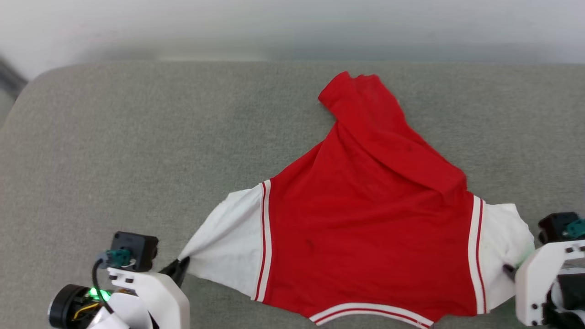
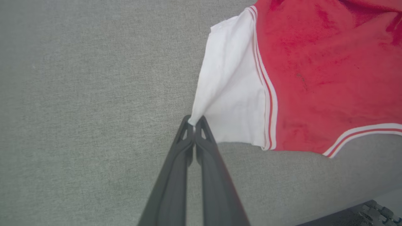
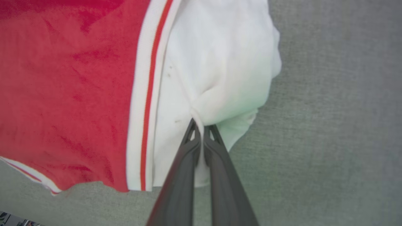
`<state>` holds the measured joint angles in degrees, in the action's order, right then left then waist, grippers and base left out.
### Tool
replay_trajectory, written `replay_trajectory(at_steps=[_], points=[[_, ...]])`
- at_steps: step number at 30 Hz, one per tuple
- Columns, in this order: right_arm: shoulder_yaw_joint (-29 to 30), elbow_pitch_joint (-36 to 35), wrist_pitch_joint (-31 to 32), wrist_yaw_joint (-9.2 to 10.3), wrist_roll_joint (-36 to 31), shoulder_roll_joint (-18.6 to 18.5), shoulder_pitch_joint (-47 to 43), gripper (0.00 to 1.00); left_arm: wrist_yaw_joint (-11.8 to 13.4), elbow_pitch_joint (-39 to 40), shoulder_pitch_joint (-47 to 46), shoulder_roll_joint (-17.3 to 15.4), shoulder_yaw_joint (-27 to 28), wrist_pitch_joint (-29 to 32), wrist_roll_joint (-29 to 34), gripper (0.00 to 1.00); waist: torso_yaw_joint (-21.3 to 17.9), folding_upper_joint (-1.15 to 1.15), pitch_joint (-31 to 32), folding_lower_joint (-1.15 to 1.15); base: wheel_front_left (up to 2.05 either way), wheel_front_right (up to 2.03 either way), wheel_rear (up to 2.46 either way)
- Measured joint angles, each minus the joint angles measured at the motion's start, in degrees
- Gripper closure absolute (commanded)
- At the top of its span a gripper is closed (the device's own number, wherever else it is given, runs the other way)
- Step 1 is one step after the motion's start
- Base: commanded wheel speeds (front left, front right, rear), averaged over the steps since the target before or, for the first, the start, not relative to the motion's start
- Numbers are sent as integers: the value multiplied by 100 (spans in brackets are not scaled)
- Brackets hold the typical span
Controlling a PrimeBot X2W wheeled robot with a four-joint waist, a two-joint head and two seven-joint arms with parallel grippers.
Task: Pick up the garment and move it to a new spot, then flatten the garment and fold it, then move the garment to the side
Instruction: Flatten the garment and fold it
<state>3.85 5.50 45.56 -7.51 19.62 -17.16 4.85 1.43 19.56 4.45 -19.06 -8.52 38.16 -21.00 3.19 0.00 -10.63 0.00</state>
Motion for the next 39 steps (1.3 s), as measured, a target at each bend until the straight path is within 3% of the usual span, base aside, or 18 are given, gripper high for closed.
replay_trajectory(at_steps=[9, 21, 31, 39], points=[[452, -1277, 214, 0, 500, -459, 45, 100, -143, 453, -12, -222, 235, -78, -182, 100, -194, 0, 511, 0, 0, 0, 0], [993, -2620, 733, 0, 825, -605, 901, 100, -256, 1472, -1063, -644, 736, -24, -314, 100, -361, 0, 1093, -1, 0, 0, 0], [914, -2704, 866, 0, 937, -1022, 2152, 100, -344, 1477, -2531, -922, 935, 47, -344, 100, -516, 0, 1147, -1, 0, 0, 0], [305, -2086, 508, 0, 1046, -1304, 3517, 100, -349, 644, -3999, -1006, 1004, -15, -375, 100, -620, 0, 849, -1, 0, 0, 0]])
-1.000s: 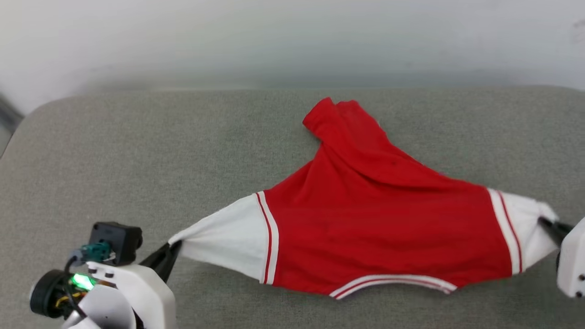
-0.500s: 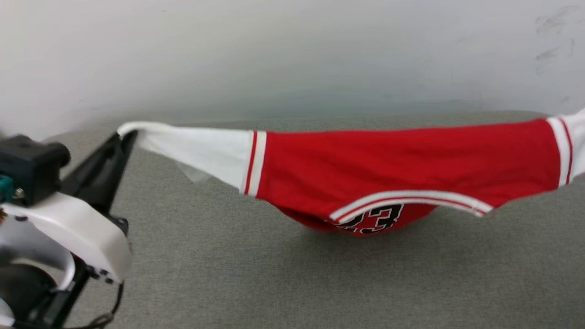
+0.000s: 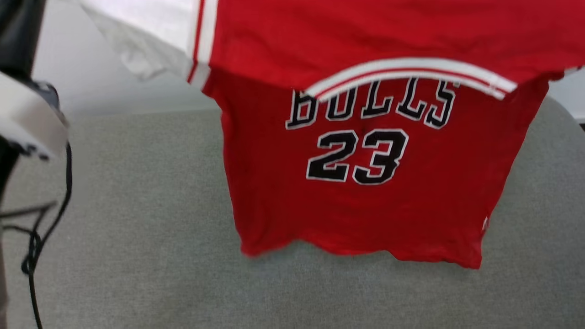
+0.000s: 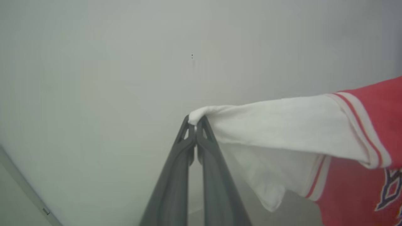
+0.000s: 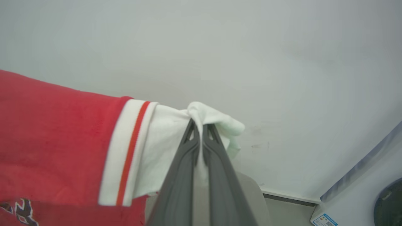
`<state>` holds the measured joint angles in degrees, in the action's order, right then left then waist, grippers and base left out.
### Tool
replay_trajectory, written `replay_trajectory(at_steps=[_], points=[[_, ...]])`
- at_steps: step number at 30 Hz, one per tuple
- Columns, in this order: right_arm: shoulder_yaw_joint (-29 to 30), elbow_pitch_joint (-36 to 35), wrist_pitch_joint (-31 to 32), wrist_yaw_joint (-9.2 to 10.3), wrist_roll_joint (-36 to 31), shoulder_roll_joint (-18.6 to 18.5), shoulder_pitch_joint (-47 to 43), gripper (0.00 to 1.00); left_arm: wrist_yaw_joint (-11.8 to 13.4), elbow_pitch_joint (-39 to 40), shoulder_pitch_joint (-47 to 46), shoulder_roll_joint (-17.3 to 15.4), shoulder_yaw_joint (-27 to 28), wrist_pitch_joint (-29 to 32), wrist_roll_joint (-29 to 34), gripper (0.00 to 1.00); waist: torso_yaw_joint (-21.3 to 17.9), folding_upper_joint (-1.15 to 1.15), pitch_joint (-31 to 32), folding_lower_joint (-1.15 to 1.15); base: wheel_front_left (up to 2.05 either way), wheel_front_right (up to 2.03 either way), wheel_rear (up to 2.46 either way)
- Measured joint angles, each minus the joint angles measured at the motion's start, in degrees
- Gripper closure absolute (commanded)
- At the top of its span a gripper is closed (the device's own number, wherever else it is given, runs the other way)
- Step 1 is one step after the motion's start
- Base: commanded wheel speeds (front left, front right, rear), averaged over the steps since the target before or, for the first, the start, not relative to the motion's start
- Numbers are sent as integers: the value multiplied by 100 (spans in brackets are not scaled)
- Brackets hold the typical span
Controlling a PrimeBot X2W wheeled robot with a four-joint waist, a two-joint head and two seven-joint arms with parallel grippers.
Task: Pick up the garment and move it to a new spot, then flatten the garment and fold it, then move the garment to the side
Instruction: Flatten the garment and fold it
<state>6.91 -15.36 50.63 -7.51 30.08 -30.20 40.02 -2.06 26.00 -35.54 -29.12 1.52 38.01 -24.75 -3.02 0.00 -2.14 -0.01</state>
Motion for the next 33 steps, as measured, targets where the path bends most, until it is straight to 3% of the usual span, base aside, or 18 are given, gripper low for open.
replay_trajectory(at_steps=[11, 20, 28, 33], points=[[-836, 1474, -1059, 0, -215, 82, 2445, 100, -300, -1763, -2689, -89, -464, -356, 109, 100, -40, 0, -1195, 2, 0, 0, 0], [-1257, 2770, -2039, 0, -756, 343, 4344, 100, -337, -3471, -4708, 151, -637, -994, 261, 100, 24, 0, -2345, 2, 0, 0, 0], [-1489, 4042, -2942, 0, -1173, 642, 5305, 100, -342, -4852, -5765, 320, -829, -1826, 547, 100, 119, 0, -3133, 3, 0, 0, 0], [-1623, 4633, -3377, 0, -1188, 860, 5361, 100, -359, -5382, -5880, 456, -982, -2293, 617, 100, 173, 0, -3418, 3, 0, 0, 0]])
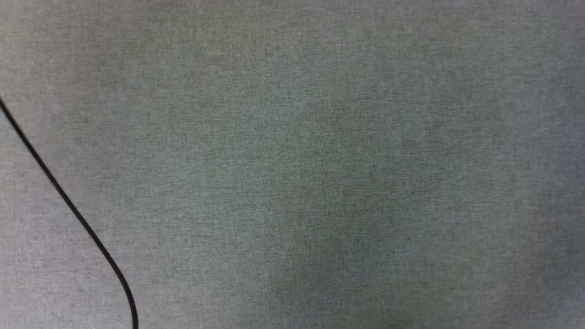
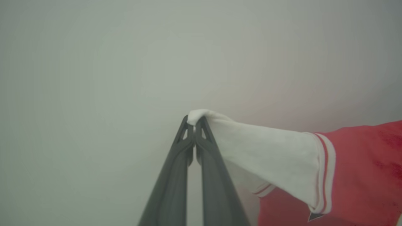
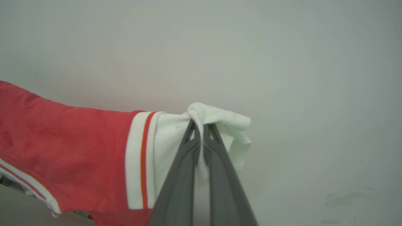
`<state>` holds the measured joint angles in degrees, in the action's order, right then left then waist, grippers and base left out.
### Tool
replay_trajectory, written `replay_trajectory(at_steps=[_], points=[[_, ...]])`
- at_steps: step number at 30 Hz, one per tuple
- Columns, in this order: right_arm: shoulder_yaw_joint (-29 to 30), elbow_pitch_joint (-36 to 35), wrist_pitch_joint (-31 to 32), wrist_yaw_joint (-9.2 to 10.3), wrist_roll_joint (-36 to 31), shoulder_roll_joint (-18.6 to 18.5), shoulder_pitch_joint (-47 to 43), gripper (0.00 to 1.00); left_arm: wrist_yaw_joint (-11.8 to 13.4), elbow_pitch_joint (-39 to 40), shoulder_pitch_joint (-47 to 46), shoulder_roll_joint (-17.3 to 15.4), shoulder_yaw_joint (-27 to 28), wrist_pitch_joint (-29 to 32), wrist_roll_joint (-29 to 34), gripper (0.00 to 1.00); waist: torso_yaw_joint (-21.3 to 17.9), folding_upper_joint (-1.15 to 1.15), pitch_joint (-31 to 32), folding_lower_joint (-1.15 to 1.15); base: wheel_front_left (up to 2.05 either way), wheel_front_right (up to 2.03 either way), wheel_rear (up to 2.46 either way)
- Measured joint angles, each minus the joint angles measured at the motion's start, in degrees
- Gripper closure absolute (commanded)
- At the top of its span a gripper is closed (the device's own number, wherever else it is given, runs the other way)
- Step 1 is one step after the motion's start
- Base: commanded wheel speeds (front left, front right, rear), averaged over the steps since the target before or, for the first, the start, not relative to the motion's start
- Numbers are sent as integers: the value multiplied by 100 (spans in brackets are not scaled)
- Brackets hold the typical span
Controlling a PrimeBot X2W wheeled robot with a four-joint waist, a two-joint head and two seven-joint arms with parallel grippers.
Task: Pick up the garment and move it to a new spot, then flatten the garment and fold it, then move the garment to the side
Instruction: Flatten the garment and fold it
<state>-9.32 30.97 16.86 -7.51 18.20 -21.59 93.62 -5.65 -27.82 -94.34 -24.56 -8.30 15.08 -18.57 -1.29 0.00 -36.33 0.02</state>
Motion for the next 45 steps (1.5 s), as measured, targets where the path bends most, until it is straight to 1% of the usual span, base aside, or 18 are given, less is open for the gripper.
replay_trajectory(at_steps=[4, 7, 11, 18, 22, 25, 31, 37, 45], points=[[-215, 405, -242, 0, 9, 121, -280, 100, -42, -265, 326, 68, -98, -325, -32, 100, 33, 0, -36, -1, 0, 0, 0], [-272, 668, -379, 0, 109, 207, -637, 100, -71, -442, 822, 207, -205, -587, -85, 100, 70, 0, 59, -1, 0, 0, 0], [-438, 890, -455, 0, 247, 205, -1177, 100, -93, -606, 1512, 279, -355, -833, -124, 100, 115, 0, 242, -1, 0, 0, 0], [-858, 1034, -265, 0, 687, 41, -2404, 100, -113, -671, 2956, 325, -580, -1002, -203, 100, 165, 0, 743, -2, 0, 0, 0], [-1121, 924, -57, 0, 1001, -142, -3093, 100, -116, -578, 3749, 238, -627, -1002, -269, 100, 189, 0, 1119, -2, 0, 0, 0], [-1254, 804, 137, 0, 1235, -287, -3583, 100, -118, -490, 4369, 110, -643, -948, -341, 100, 203, 0, 1436, -3, 0, 0, 0], [-1421, 428, 649, -1, 1694, -577, -4544, 100, -92, -65, 5640, -136, -695, -569, -489, 100, 225, 0, 2106, -4, 0, 0, 0], [-1265, -1, 1071, -3, 2076, -905, -5549, 100, -29, 676, 6887, -334, -777, -83, -675, 100, 277, 0, 2709, -4, 0, 0, 0], [-983, -746, 1825, -3, 2414, -1203, -6912, 100, 224, 1831, 8360, -657, -700, 361, -942, 100, 344, 0, 3268, -4, 0, 0, 0]])
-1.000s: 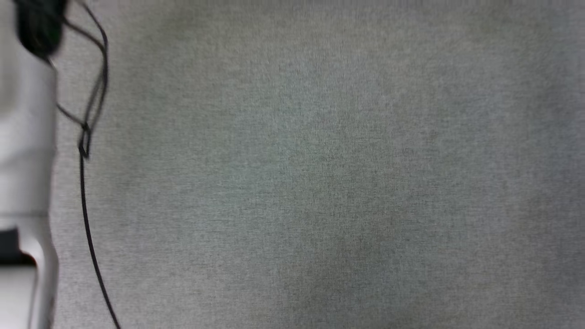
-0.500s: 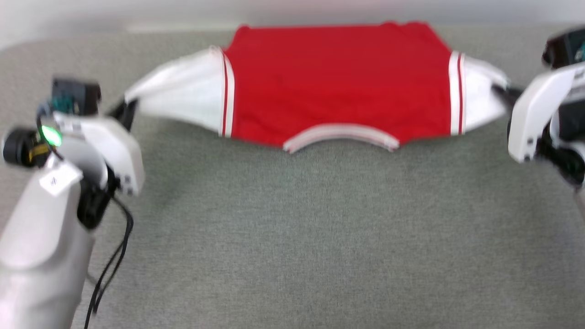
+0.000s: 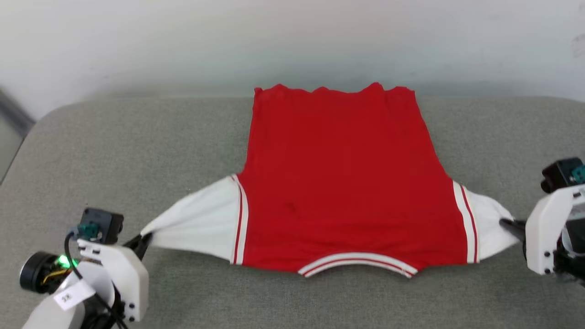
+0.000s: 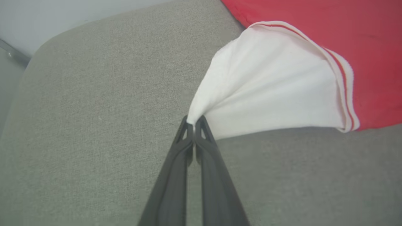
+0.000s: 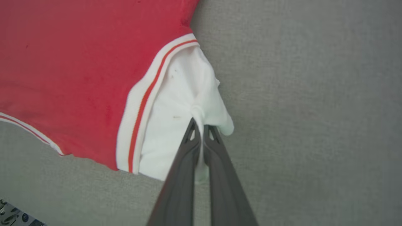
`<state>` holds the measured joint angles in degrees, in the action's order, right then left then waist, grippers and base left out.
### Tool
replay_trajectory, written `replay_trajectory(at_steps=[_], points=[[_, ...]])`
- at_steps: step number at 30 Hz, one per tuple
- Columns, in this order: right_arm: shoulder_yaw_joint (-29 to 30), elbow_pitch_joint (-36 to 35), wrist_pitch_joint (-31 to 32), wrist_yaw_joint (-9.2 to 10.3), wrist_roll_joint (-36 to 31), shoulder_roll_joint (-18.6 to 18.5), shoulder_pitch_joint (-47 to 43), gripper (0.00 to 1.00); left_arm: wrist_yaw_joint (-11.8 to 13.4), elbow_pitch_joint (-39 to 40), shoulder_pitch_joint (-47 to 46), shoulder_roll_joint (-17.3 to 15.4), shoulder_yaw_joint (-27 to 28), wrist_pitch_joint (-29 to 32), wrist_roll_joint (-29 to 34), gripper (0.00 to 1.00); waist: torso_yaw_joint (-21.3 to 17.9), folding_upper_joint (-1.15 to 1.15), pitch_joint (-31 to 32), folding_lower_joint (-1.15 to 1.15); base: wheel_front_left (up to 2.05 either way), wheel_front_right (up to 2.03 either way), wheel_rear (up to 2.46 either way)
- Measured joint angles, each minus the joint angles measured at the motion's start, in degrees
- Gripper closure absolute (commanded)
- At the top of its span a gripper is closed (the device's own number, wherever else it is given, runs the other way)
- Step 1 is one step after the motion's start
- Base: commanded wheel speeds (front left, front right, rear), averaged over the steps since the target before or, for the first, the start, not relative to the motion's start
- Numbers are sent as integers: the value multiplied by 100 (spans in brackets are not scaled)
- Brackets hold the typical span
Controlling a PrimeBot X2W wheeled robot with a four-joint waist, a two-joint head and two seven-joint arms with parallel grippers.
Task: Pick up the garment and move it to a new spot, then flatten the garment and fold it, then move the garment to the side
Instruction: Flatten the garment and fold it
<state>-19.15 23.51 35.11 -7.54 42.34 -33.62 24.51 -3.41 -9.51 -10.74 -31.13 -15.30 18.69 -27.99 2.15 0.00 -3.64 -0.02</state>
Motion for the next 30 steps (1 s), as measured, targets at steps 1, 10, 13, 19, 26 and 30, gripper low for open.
replay_trajectory(at_steps=[1, 10, 13, 19, 26, 30], points=[[71, -100, 85, 0, 34, -29, -140, 100, 33, 136, 153, -45, 18, 42, -18, 100, 5, 0, 50, 0, 0, 0, 0], [864, -1000, 803, 0, 112, -26, -1395, 100, 318, 1124, 1500, -357, 215, 498, -380, 100, 47, 0, 309, 0, 0, 0, 0], [1146, -1290, 1060, 0, 92, 82, -1832, 100, 397, 1366, 1876, -380, 216, 662, -520, 100, 67, 0, 340, 0, 0, 0, 0], [1662, -1836, 1526, 1, -153, 345, -2592, 100, 493, 1672, 2359, -332, 122, 846, -709, 100, 91, 0, 303, 1, 0, 0, 0], [2078, -2314, 1903, 2, -417, 649, -2837, 100, 443, 1653, 2355, -203, 11, 790, -751, 100, 87, 0, 204, 2, 0, 0, 0], [2214, -2512, 2073, 3, -547, 781, -2837, 100, 393, 1675, 2260, -151, -25, 776, -790, 100, 88, 0, 142, 2, 0, 0, 0]])
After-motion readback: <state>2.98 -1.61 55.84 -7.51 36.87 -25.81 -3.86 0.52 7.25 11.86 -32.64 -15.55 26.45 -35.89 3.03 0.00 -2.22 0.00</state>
